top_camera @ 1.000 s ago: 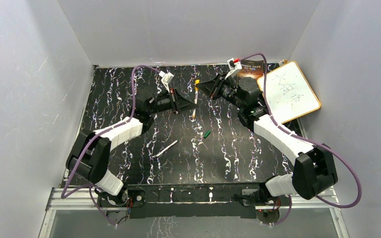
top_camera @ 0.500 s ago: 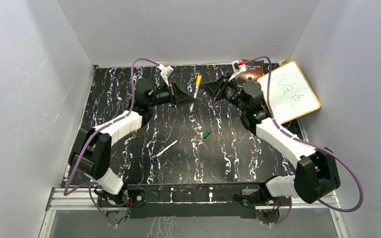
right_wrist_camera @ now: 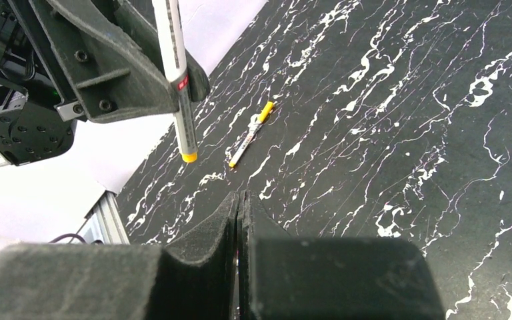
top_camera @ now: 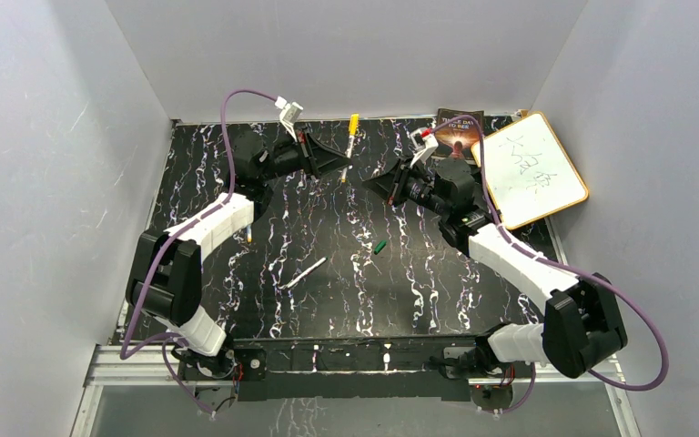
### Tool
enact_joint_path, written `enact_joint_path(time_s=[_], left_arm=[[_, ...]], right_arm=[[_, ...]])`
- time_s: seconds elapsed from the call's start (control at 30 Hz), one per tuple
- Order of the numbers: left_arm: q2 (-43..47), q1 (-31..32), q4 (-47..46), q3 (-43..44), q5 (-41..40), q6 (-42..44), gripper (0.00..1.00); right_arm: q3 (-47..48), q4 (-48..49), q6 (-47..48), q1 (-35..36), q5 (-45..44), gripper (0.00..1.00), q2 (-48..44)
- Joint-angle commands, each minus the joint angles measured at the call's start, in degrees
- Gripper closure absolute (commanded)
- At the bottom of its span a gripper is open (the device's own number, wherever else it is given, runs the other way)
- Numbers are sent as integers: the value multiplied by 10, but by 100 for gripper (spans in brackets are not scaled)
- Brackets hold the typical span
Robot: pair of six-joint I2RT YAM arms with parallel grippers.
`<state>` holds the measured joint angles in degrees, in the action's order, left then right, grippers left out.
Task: Insert the pens into the pen caps
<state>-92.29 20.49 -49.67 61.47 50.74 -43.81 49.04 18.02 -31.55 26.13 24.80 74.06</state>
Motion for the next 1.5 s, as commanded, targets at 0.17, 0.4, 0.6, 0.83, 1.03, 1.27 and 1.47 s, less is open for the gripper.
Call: enact_joint_path(time_s=[0.17, 0.4, 0.6, 0.83, 1.03, 1.27, 1.47], left_arm=[[53, 3, -39, -15, 97, 97, 100], [79, 3, -70, -44, 129, 134, 100], [83, 4, -58, -46, 128, 148, 100], [84, 4, -63, -46, 127, 142, 100], [78, 9, -47, -39, 130, 142, 100], [59, 9, -49, -22, 138, 107, 100], [54, 9, -57, -20, 133, 100, 100]], right_arm=[[54, 18, 34, -3, -60, 77, -40], [123, 31, 41, -8, -75, 44, -33], [157, 64, 19, -8, -28, 37, -11], [197, 67, 7, -7, 36, 32, 32], [207, 73, 8, -1, 54, 59, 42], [215, 68, 5, 3, 76, 49, 55], [216, 68, 3, 4, 83, 53, 64]])
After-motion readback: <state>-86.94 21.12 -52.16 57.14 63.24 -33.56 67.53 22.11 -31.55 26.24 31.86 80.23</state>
